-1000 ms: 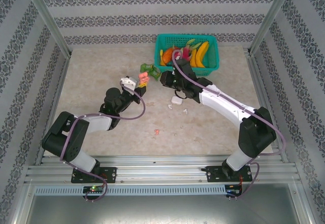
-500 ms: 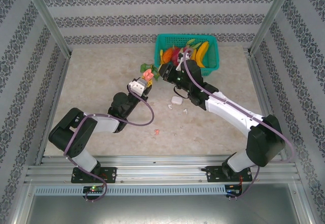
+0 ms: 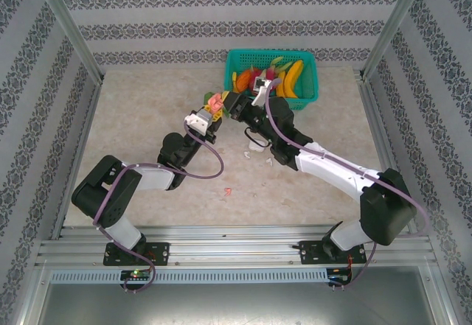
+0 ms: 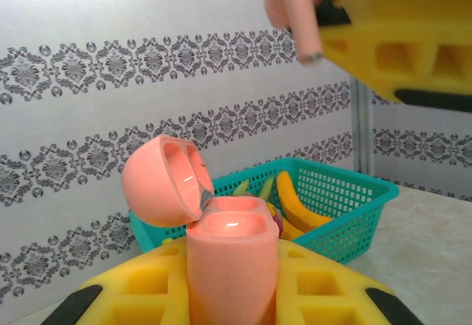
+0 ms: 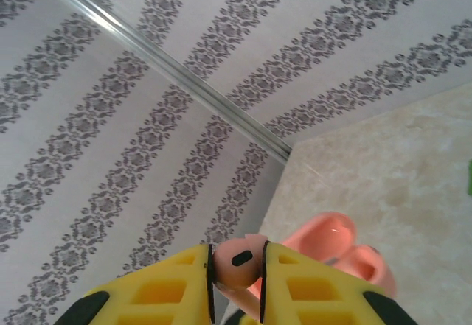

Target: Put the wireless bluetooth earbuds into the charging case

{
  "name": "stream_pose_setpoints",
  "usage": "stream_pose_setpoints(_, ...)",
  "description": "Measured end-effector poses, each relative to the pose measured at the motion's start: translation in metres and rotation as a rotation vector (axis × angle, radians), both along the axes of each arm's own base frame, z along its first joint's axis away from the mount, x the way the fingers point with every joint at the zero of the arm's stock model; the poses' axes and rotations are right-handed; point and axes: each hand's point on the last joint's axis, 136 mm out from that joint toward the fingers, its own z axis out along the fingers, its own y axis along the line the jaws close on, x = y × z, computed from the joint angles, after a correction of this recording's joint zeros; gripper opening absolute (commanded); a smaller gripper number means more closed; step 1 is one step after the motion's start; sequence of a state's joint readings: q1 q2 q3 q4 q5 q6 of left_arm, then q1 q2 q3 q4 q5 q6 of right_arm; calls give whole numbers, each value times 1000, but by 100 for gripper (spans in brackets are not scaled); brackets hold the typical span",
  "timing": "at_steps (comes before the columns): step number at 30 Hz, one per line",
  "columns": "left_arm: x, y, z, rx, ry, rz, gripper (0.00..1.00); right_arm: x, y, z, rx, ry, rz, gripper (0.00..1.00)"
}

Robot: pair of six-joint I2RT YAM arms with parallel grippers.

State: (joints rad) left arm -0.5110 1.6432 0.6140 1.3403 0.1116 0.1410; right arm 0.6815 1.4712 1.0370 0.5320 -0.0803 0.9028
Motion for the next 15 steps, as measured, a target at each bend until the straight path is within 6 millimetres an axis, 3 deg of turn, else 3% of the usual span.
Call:
stream_pose_setpoints(7,-4,-6,0,-7,5,-42,0,-5,7,9,33,-66,16,20)
stream_pose_setpoints(15,-4,-8,6,-17,-6,-58,0,-8,9,-5,32,-69,23,18)
